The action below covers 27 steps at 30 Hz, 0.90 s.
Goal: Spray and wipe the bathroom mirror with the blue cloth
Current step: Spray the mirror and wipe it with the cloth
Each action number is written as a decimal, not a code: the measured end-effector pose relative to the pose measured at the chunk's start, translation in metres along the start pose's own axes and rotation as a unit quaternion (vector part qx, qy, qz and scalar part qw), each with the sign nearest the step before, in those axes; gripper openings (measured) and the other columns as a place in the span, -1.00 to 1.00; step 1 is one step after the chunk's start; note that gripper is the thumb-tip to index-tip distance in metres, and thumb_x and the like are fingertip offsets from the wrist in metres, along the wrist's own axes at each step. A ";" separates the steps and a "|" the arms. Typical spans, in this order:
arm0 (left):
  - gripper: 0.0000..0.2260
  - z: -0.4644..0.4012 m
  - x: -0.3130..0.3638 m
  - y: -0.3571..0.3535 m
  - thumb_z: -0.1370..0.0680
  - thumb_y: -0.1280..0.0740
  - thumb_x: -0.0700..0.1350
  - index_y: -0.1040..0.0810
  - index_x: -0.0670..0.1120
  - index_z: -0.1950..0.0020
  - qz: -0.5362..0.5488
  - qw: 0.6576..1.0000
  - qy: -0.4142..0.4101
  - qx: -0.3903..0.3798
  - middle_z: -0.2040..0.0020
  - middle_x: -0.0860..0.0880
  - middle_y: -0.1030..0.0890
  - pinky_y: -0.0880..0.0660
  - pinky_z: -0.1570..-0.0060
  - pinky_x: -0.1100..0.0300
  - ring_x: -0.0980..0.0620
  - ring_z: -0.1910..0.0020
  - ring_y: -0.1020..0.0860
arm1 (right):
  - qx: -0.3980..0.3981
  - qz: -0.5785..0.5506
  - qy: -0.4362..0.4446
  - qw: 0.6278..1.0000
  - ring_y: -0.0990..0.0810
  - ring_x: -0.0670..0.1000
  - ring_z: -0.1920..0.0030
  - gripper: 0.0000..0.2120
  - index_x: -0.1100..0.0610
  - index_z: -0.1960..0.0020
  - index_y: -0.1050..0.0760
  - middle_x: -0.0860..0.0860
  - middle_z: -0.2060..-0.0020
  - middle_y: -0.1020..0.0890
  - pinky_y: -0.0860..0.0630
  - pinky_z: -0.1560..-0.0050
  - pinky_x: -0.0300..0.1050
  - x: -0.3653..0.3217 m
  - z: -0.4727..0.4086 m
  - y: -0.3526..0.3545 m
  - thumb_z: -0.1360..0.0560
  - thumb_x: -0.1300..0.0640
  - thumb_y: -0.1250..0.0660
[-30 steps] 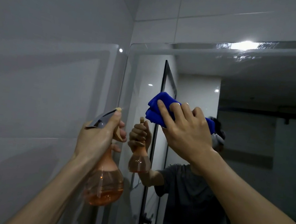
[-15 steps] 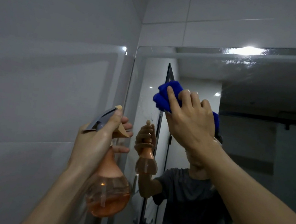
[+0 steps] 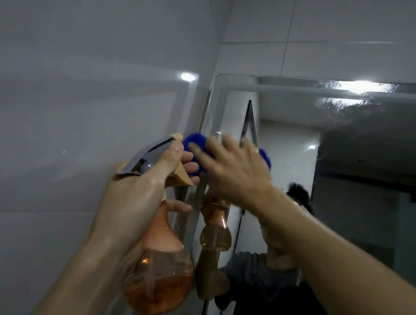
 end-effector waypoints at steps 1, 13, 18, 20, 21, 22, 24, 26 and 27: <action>-0.70 0.000 0.000 -0.001 -0.50 -0.35 0.11 -0.68 -0.07 -0.03 0.005 1.000 0.004 -0.001 0.08 -0.05 -0.75 -0.61 0.23 0.01 0.00 0.04 -0.71 | 0.001 0.010 -0.022 1.000 -0.42 0.18 -0.14 -0.36 0.04 -0.47 -0.22 0.15 -0.28 -0.37 -0.41 -0.07 0.13 0.013 -0.009 0.004 -0.48 -0.11 -0.33; -0.66 -0.030 -0.003 -0.010 -0.53 -0.27 0.19 -0.60 -0.07 0.08 0.002 0.995 0.096 -0.032 -0.08 -0.14 -0.70 -0.55 0.37 0.09 0.14 0.35 -0.69 | 0.057 0.055 -0.286 0.955 -0.38 0.24 -0.24 -0.56 0.15 -0.38 -0.31 0.20 -0.31 -0.36 -0.37 -0.14 0.20 0.087 -0.082 0.019 -0.55 0.05 -0.27; -0.63 0.000 -0.001 -0.002 -0.37 -0.35 0.19 -0.68 -0.05 0.03 0.015 0.999 0.031 -0.025 0.07 -0.04 -0.74 -0.60 0.34 0.05 0.04 0.10 -0.72 | 0.044 -0.011 -0.095 0.994 -0.39 0.21 -0.22 -0.43 0.08 -0.43 -0.28 0.17 -0.31 -0.37 -0.37 -0.13 0.18 -0.003 -0.018 0.005 -0.47 -0.01 -0.34; -0.64 -0.010 0.001 -0.001 -0.35 -0.33 0.20 -0.66 -0.04 0.09 0.013 0.995 0.091 -0.027 0.09 -0.04 -0.74 -0.61 0.47 0.08 0.04 0.19 -0.72 | 0.014 -0.047 -0.026 0.998 -0.40 0.21 -0.18 -0.43 0.09 -0.39 -0.32 0.16 -0.26 -0.40 -0.40 -0.08 0.18 -0.035 0.022 0.001 -0.43 0.02 -0.39; -0.66 -0.015 0.004 0.000 -0.40 -0.32 0.19 -0.64 -0.05 0.10 0.016 0.992 0.127 -0.004 0.10 -0.06 -0.74 -0.60 0.51 0.09 0.04 0.26 -0.72 | -0.002 -0.052 0.013 0.999 -0.41 0.20 -0.15 -0.41 0.10 -0.39 -0.32 0.16 -0.24 -0.41 -0.42 -0.06 0.17 -0.045 0.040 0.001 -0.42 0.01 -0.40; -0.67 -0.018 0.002 0.003 -0.45 -0.31 0.19 -0.63 -0.06 0.09 0.018 0.990 0.137 0.007 0.11 -0.06 -0.74 -0.59 0.52 0.08 0.03 0.31 -0.72 | -0.013 -0.050 0.045 0.998 -0.43 0.19 -0.12 -0.38 0.09 -0.41 -0.31 0.15 -0.22 -0.42 -0.43 -0.05 0.17 -0.048 0.055 0.000 -0.41 -0.01 -0.41; -0.63 -0.013 -0.003 0.001 -0.39 -0.32 0.23 -0.64 -0.05 0.07 0.014 0.992 0.123 0.006 0.14 -0.03 -0.75 -0.61 0.47 0.04 0.03 0.24 -0.73 | -0.014 -0.040 0.074 0.996 -0.45 0.18 -0.09 -0.28 0.06 -0.46 -0.28 0.15 -0.21 -0.43 -0.46 -0.02 0.15 -0.035 0.068 0.004 -0.38 -0.04 -0.45; -0.60 -0.004 -0.004 -0.008 -0.33 -0.33 0.23 -0.66 -0.02 0.03 -0.005 0.996 0.094 -0.011 0.07 -0.01 -0.75 -0.61 0.37 0.02 0.03 0.10 -0.72 | 0.004 -0.013 0.038 0.999 -0.46 0.19 -0.09 -0.25 0.04 -0.46 -0.27 0.16 -0.23 -0.42 -0.47 -0.01 0.15 0.002 0.061 0.012 -0.36 -0.07 -0.48; -0.60 0.005 -0.004 -0.011 -0.36 -0.33 0.22 -0.67 -0.03 0.00 -0.006 0.997 0.071 -0.012 0.05 -0.02 -0.74 -0.61 0.33 0.03 0.03 0.06 -0.72 | 0.020 0.012 -0.005 1.000 -0.47 0.20 -0.09 -0.28 0.05 -0.46 -0.29 0.18 -0.23 -0.43 -0.47 -0.01 0.15 0.028 0.054 0.017 -0.39 -0.06 -0.47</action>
Point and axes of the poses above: each hand's wrist, its own z-axis away from the middle knuckle, its own y-axis out of the back of the hand, x = y × z, the point moved 1 cm from there along -z, towards the middle knuckle
